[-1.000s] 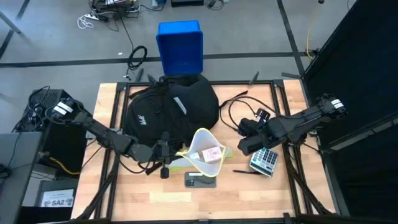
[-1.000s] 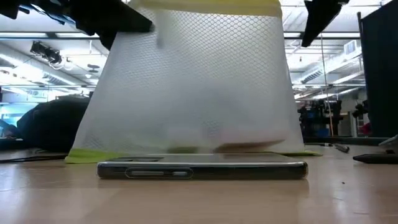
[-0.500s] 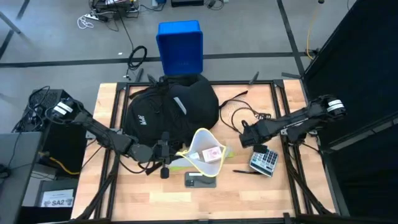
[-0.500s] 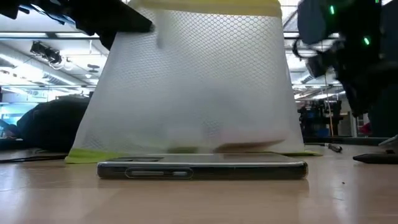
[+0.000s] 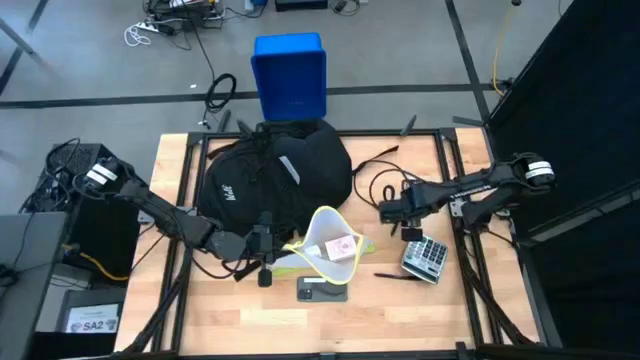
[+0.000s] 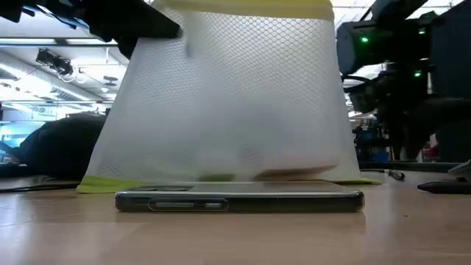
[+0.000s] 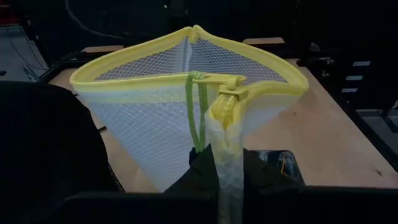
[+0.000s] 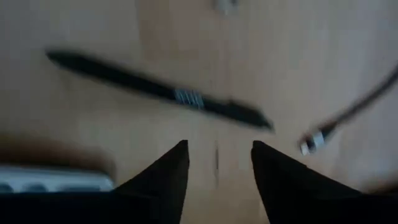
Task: Unpack backpack
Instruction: Put the pen into the zip bag
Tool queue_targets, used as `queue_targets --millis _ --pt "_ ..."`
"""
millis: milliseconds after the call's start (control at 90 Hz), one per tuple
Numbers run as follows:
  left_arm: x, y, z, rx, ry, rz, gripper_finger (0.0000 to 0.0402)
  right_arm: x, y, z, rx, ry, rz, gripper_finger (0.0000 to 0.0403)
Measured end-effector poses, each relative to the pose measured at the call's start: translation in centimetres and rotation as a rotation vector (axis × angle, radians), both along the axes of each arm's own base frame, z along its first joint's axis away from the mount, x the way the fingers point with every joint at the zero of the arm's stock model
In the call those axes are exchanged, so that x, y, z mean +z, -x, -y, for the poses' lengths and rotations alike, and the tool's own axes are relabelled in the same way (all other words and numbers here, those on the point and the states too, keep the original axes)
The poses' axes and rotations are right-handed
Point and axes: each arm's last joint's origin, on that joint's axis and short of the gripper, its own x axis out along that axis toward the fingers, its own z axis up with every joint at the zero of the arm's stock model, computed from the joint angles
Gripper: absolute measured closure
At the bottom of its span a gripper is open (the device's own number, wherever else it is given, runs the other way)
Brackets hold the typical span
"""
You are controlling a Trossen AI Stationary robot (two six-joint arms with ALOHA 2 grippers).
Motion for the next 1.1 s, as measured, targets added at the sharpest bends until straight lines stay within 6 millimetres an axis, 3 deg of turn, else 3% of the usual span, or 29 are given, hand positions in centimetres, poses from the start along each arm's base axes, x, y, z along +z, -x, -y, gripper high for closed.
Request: queue_targets --millis 489,911,1100 --pt "0.0 0.0 0.0 0.000 0.000 0.000 0.0402 -1.0 0.1 3.3 -0.012 -0.051 0.031 0.0233" --pt "0.0 0.0 0.0 0.000 0.000 0.000 0.0402 -1.4 -0.1 3.5 -0.003 -0.069 0.061 0.0232" --pt "0.0 0.0 0.0 0.000 0.000 -0.001 0.0402 -3.4 -0.8 3.8 -0.015 -0.115 -0.019 0.0233"
